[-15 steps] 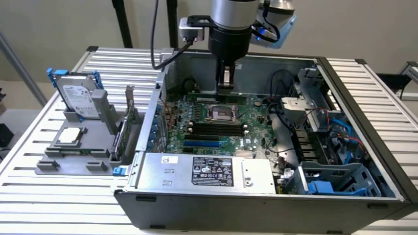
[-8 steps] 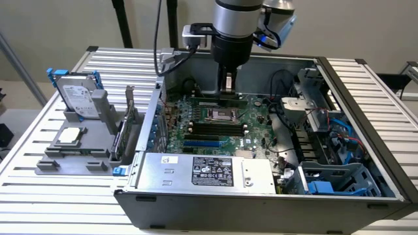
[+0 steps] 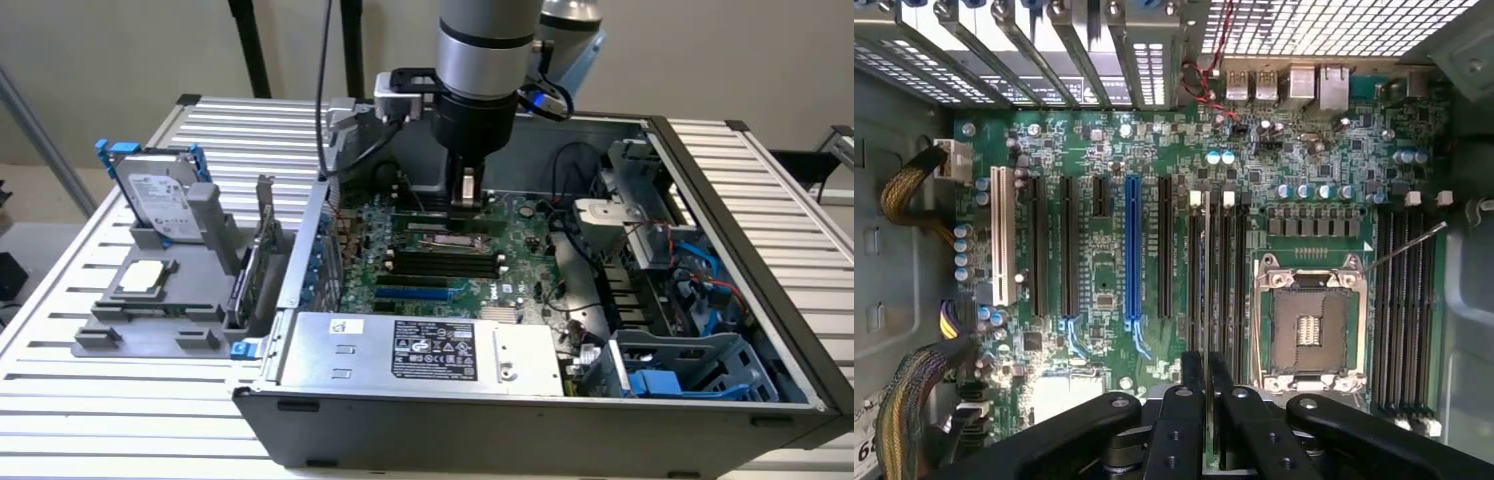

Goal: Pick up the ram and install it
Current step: 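Insert the ram into the slot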

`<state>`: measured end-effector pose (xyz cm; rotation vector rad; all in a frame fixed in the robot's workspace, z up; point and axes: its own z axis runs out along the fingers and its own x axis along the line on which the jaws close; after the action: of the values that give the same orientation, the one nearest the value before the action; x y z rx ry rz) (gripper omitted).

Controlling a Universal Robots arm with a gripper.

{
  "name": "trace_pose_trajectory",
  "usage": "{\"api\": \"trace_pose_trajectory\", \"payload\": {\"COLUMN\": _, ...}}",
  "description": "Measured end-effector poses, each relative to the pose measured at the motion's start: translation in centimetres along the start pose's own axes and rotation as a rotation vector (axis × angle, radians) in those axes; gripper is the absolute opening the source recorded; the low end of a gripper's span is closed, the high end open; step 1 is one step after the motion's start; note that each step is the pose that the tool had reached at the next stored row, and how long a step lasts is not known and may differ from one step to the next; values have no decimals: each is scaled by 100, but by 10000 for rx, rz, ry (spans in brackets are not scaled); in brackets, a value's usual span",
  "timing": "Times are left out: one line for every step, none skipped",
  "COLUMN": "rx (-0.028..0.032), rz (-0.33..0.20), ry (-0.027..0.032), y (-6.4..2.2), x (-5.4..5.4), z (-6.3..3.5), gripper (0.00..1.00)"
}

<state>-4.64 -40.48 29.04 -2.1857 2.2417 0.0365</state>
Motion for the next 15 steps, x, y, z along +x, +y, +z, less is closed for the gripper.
{"api": "trace_pose_trajectory", "payload": {"rx": 3, "rz": 0, "ry": 1, "y": 0, "x": 8, "z": 18, "gripper": 13}}
{"api": "trace_pose_trajectory", "payload": {"rx": 9, "rz": 1, "ry": 2, "y": 0, "x": 14, "z": 35, "gripper": 13}}
{"api": "trace_pose_trajectory", "payload": {"rx": 15, "rz": 1, "ry": 2, "y": 0, "x": 18, "z": 53, "gripper": 13}}
{"api": "trace_pose_trajectory", "payload": {"rx": 22, "rz": 1, "ry": 1, "y": -1, "x": 23, "z": 71, "gripper": 13}}
{"api": "trace_pose_trajectory", "payload": {"rx": 28, "rz": 1, "ry": 0, "y": -1, "x": 27, "z": 89, "gripper": 13}}
{"api": "trace_pose_trajectory", "payload": {"rx": 35, "rz": 1, "ry": 0, "y": -2, "x": 30, "z": 109, "gripper": 13}}
{"api": "trace_pose_trajectory", "payload": {"rx": 46, "rz": 0, "ry": 0, "y": -2, "x": 35, "z": 143, "gripper": 13}}
{"api": "trace_pose_trajectory", "payload": {"rx": 51, "rz": 0, "ry": 1, "y": -2, "x": 36, "z": 160, "gripper": 13}}
{"api": "trace_pose_trajectory", "payload": {"rx": 56, "rz": 0, "ry": 0, "y": -3, "x": 38, "z": 179, "gripper": 13}}
{"api": "trace_pose_trajectory", "payload": {"rx": 64, "rz": -1, "ry": -1, "y": -3, "x": 40, "z": 208, "gripper": 13}}
{"api": "trace_pose_trajectory", "payload": {"rx": 69, "rz": -1, "ry": -1, "y": -4, "x": 41, "z": 227, "gripper": 13}}
{"api": "trace_pose_trajectory", "payload": {"rx": 75, "rz": -1, "ry": -1, "y": -4, "x": 42, "z": 247, "gripper": 13}}
{"api": "trace_pose_trajectory", "payload": {"rx": 82, "rz": 0, "ry": -2, "y": -4, "x": 42, "z": 265, "gripper": 13}}
{"api": "trace_pose_trajectory", "payload": {"rx": 88, "rz": 1, "ry": 0, "y": -5, "x": 43, "z": 282, "gripper": 13}}
{"api": "trace_pose_trajectory", "payload": {"rx": 93, "rz": 2, "ry": -2, "y": -6, "x": 43, "z": 301, "gripper": 13}}
